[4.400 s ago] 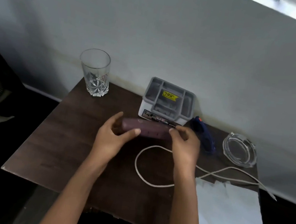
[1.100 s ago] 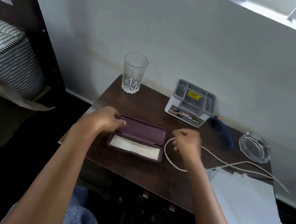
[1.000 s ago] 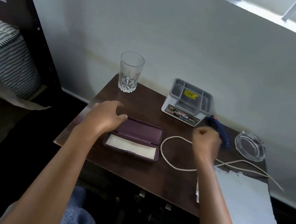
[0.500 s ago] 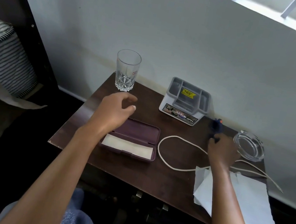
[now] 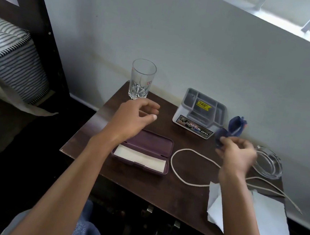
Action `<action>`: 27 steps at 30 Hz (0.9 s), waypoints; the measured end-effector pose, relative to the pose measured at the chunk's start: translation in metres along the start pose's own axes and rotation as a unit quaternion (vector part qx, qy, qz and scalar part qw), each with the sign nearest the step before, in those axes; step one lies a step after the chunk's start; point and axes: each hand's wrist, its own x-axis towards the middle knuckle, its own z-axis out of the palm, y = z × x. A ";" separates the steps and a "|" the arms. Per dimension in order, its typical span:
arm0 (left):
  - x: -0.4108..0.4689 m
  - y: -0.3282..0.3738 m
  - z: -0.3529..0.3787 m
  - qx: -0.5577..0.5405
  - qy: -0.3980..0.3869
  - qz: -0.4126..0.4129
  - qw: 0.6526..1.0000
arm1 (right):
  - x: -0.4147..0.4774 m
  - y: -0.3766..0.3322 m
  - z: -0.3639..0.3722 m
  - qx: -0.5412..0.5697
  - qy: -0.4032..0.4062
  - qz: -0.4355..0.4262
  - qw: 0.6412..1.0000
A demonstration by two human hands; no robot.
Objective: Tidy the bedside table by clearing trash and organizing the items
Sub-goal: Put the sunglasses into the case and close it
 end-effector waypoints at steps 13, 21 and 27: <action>-0.002 -0.005 0.005 -0.026 -0.138 -0.079 0.987 | -0.070 -0.011 0.064 0.193 -0.263 0.134 0.936; -0.002 0.003 0.001 -0.188 -0.110 -0.105 0.970 | -0.069 -0.004 0.075 0.224 -0.282 0.120 0.925; -0.001 0.003 -0.012 -0.175 -0.050 -0.108 0.977 | -0.064 -0.016 0.060 0.178 -0.278 0.116 0.937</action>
